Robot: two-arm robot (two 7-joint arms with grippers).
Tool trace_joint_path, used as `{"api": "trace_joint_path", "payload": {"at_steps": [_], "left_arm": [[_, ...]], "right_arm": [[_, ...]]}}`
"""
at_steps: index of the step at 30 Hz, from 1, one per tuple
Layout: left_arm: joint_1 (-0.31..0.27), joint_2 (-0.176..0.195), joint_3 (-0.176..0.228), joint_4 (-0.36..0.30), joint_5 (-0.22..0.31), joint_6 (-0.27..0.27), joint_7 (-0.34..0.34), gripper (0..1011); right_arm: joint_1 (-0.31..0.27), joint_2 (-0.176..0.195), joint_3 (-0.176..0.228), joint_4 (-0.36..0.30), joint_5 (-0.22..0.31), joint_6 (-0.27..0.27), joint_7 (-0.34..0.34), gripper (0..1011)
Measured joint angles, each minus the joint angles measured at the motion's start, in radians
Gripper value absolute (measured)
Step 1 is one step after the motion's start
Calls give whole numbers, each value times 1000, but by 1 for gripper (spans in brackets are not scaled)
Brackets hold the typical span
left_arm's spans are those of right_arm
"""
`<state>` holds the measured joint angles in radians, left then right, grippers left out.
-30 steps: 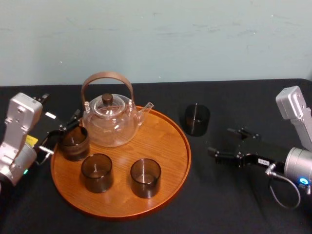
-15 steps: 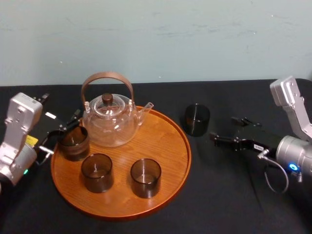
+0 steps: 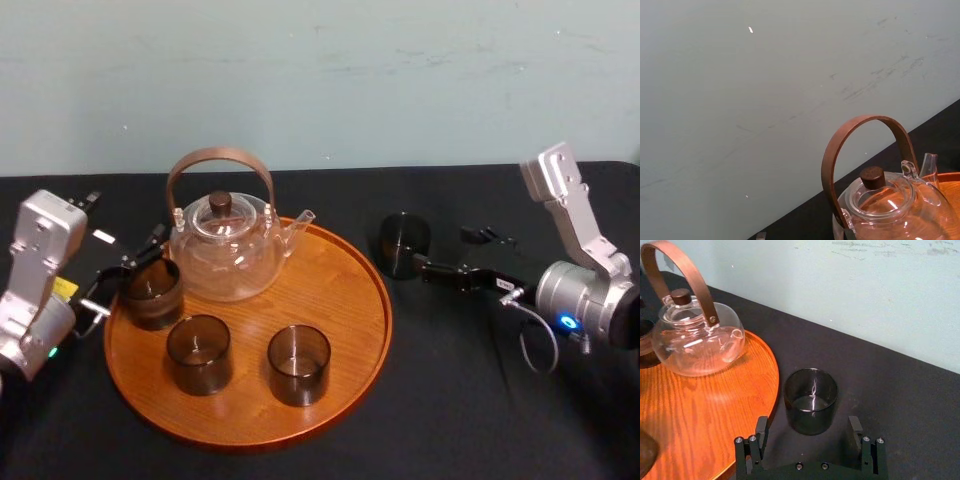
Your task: Pick up the glass from the table and place it on the tray.
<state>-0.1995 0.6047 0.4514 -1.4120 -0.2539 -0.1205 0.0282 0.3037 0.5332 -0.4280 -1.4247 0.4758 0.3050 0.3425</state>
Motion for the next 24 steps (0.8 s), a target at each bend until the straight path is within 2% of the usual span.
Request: {"api": "trace_joint_path", "payload": {"at_steps": [10, 24], "left_arm": [[0, 0, 0, 0, 0, 0, 0, 1002], [0, 0, 0, 0, 0, 0, 0, 1001]], "right_arm": [[59, -56, -19, 79, -58, 4, -4, 1002], [109, -108, -30, 151, -114, 11, 6, 1002]]}}
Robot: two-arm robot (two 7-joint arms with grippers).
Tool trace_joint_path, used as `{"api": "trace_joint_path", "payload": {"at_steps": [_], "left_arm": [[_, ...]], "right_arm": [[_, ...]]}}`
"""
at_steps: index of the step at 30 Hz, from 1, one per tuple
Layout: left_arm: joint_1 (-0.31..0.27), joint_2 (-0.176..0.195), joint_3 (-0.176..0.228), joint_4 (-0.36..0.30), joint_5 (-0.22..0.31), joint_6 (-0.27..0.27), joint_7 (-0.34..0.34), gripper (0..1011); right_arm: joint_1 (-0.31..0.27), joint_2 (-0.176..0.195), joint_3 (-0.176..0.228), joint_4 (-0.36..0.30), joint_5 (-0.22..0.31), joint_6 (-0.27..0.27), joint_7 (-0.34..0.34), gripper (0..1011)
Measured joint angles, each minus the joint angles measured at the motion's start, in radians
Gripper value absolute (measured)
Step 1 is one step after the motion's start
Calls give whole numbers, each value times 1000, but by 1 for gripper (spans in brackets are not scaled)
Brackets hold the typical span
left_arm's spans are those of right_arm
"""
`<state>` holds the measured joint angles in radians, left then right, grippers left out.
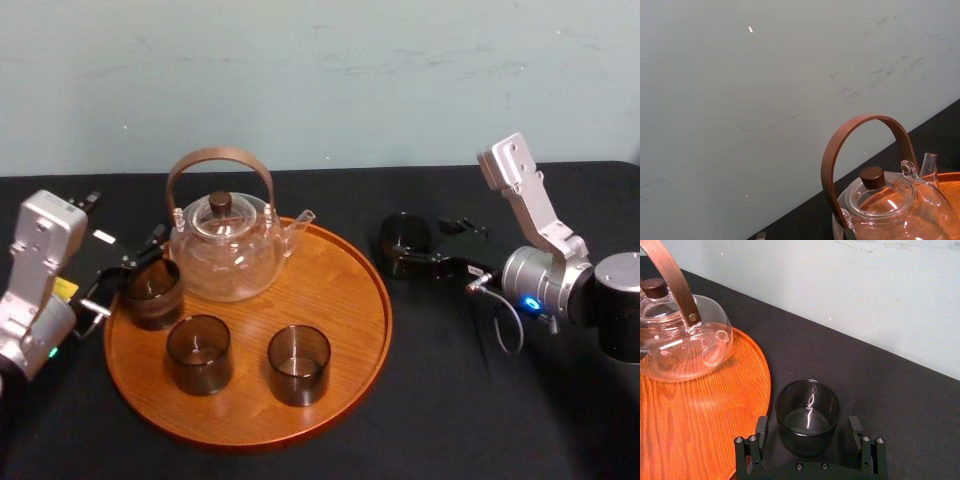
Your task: Pick up the glass from the table and place it on the tray.
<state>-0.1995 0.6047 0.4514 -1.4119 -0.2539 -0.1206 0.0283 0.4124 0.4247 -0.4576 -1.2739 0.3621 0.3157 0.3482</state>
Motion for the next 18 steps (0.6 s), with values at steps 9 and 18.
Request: {"api": "trace_joint_path", "payload": {"at_steps": [9, 18], "left_arm": [[0, 0, 0, 0, 0, 0, 0, 1002], [0, 0, 0, 0, 0, 0, 0, 1002]], "right_arm": [[25, -31, 4, 36, -29, 4, 1, 1002], [45, -59, 11, 73, -55, 4, -1, 1002]]}}
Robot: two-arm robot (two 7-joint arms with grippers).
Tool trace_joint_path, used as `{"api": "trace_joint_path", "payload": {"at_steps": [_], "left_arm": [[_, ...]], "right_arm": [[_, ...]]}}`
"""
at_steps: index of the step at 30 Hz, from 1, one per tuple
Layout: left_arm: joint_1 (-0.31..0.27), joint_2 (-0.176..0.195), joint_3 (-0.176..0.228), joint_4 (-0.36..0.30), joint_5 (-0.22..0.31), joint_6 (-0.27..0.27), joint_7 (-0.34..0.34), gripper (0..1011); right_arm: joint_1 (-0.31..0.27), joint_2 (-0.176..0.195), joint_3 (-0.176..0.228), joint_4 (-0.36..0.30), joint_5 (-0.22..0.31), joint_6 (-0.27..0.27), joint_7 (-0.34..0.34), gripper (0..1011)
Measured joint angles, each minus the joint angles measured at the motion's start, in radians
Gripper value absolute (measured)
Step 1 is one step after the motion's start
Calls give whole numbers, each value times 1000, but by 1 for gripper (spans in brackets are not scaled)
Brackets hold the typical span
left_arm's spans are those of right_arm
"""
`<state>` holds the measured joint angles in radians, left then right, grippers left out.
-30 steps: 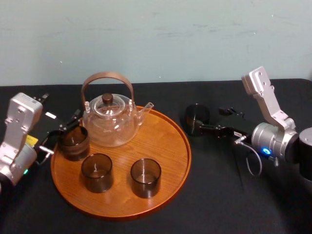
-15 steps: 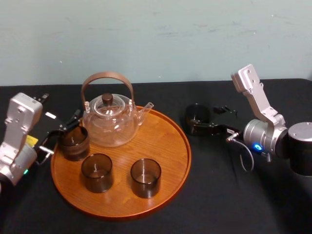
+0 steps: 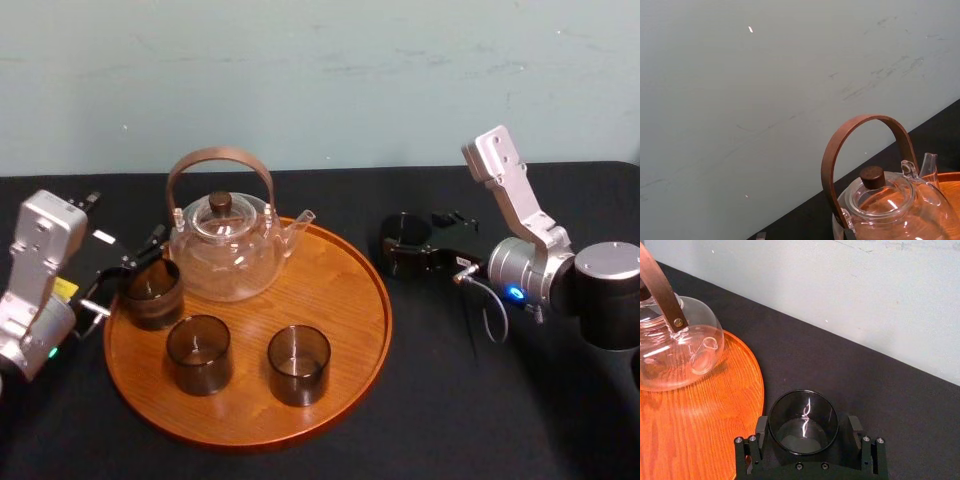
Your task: Pick up the glass from the table and place it on the tray.
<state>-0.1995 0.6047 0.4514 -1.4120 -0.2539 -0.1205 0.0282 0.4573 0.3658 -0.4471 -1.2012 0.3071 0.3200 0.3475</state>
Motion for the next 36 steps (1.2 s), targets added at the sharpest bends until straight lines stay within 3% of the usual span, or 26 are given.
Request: {"api": "trace_joint_path", "payload": {"at_steps": [19, 30, 36], "left_arm": [[0, 0, 0, 0, 0, 0, 0, 1001], [0, 0, 0, 0, 0, 0, 0, 1001], [0, 0, 0, 0, 0, 0, 0, 1001]], "right_arm": [[10, -29, 10, 24, -53, 4, 31, 1002], [10, -28, 10, 24, -51, 3, 31, 1002], [10, -28, 10, 23, -49, 3, 30, 894]]}}
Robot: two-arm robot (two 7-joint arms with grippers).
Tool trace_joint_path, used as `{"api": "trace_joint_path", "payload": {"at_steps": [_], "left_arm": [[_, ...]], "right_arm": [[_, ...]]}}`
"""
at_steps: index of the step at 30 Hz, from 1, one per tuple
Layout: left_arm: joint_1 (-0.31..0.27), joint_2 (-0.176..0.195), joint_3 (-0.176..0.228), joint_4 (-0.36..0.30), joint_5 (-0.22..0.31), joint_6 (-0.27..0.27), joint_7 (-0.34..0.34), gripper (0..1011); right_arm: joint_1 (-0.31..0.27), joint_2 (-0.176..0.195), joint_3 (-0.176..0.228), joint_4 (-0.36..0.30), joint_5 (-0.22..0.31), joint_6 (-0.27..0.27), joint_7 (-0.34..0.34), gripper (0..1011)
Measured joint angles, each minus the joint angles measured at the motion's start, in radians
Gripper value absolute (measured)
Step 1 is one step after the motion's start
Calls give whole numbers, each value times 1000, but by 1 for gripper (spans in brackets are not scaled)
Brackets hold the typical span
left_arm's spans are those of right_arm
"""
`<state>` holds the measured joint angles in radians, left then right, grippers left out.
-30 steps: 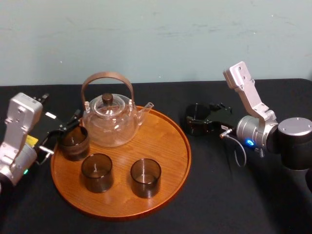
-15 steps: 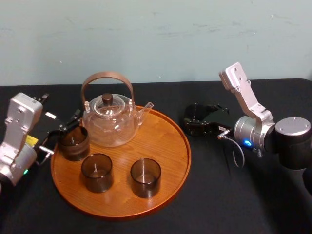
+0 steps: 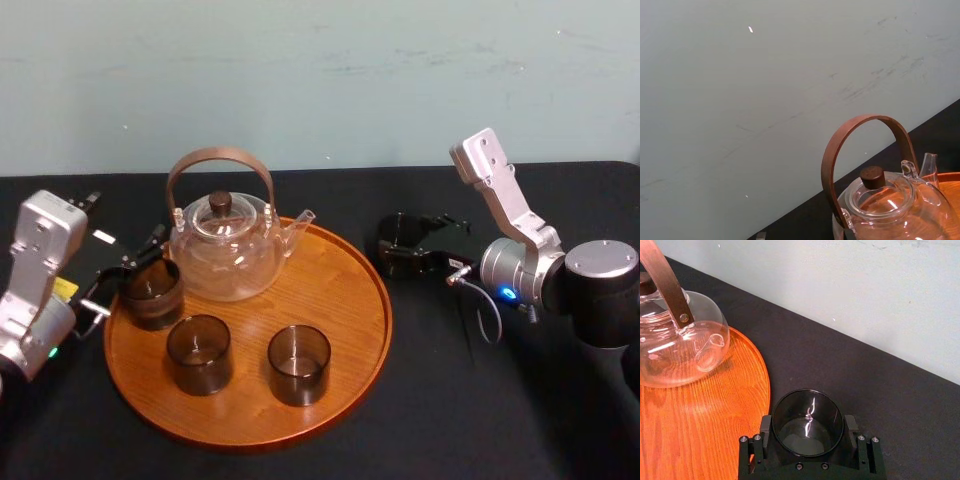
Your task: Pick up the glass from the table and place it on the tray.
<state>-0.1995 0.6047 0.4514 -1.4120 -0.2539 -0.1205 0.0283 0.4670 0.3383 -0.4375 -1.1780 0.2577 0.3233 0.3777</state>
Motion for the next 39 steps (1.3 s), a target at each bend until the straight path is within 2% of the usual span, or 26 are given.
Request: {"api": "trace_joint_path", "payload": {"at_steps": [18, 24, 31, 39], "left_arm": [[0, 0, 0, 0, 0, 0, 0, 1001], [0, 0, 0, 0, 0, 0, 0, 1001], [0, 0, 0, 0, 0, 0, 0, 1002], [0, 0, 0, 0, 0, 0, 0, 1001]], "right_arm": [[-6, 3, 4, -9, 5, 0, 4, 886], [-33, 25, 29, -70, 21, 7, 25, 886], [-64, 70, 61, -193, 42, 23, 35, 886], [-83, 116, 70, -299, 54, 21, 53, 885]]}}
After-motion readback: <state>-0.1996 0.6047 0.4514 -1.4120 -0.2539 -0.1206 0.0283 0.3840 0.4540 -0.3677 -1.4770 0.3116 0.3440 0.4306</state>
